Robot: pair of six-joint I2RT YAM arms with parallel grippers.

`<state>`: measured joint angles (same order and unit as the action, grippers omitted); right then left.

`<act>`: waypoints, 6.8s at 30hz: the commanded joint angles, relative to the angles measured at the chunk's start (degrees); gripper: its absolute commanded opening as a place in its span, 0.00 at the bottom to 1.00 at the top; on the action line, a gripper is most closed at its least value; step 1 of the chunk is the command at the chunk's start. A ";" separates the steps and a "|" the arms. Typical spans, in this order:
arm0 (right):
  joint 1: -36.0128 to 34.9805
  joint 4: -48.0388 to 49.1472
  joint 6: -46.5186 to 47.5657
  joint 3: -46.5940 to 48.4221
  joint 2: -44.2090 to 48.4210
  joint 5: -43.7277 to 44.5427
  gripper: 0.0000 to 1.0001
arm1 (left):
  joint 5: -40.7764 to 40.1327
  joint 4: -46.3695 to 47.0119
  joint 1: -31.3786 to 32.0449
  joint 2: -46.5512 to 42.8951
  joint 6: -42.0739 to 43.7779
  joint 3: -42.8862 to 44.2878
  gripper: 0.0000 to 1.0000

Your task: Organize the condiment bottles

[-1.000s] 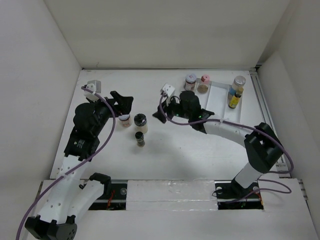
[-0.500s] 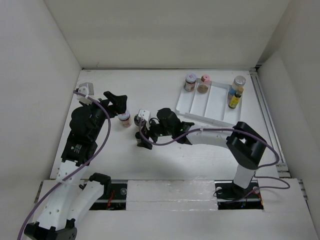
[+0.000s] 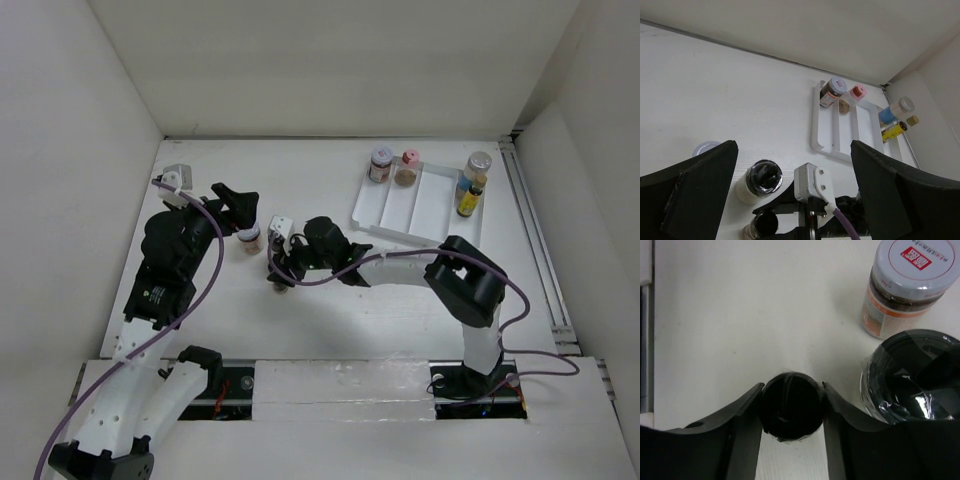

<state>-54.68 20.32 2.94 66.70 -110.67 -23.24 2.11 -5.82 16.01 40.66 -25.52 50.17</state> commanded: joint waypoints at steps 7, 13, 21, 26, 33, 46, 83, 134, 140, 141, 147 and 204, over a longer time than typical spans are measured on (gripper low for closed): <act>2.10 5.88 -3.12 -6.38 12.21 0.31 0.36 | 1.14 2.13 -0.37 0.03 0.91 0.89 0.92; 12.64 -0.70 -2.50 -13.16 29.54 11.42 0.36 | 2.29 2.66 -0.37 0.56 0.91 0.89 0.92; 32.59 -1.68 -4.52 -11.25 24.64 18.67 0.36 | 3.43 2.66 -0.37 0.56 0.91 0.37 0.92; 38.06 2.18 -5.31 -7.11 17.18 18.67 0.36 | 2.81 2.66 -0.37 0.56 0.91 0.36 0.92; 41.84 2.18 -5.84 -3.25 11.37 19.91 0.36 | 2.81 2.66 -0.37 0.56 0.91 0.36 0.92; 42.90 2.18 -5.84 0.98 3.18 20.43 0.48 | 2.81 2.66 -0.37 1.69 0.91 0.36 0.92; 5.63 -0.01 -0.13 4.84 0.99 4.86 0.99 | 1.84 2.13 -0.37 -0.59 0.38 0.89 0.94; 46.93 -2.13 -0.65 2.56 15.50 37.04 0.48 | 3.08 3.19 -0.37 -0.59 0.38 0.36 0.94; 49.40 0.86 -2.32 6.59 8.12 35.02 0.50 | 3.08 2.66 -0.37 -0.59 0.38 0.36 0.94; 50.01 0.87 -2.85 7.21 5.93 35.02 0.50 | 3.08 2.66 -0.37 -0.59 0.38 0.36 0.94; 51.77 3.68 -5.39 10.11 1.25 34.15 0.53 | 2.46 2.66 -0.37 0.12 0.91 0.36 0.94; 4.58 -4.58 -0.03 41.14 -27.21 3.12 0.85 | -4.58 0.55 -2.04 -2.70 -1.46 1.42 0.98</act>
<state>-49.84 15.31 4.27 103.72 -136.03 -21.58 -4.05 -7.66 14.13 38.48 -27.86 50.17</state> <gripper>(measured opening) 0.870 0.978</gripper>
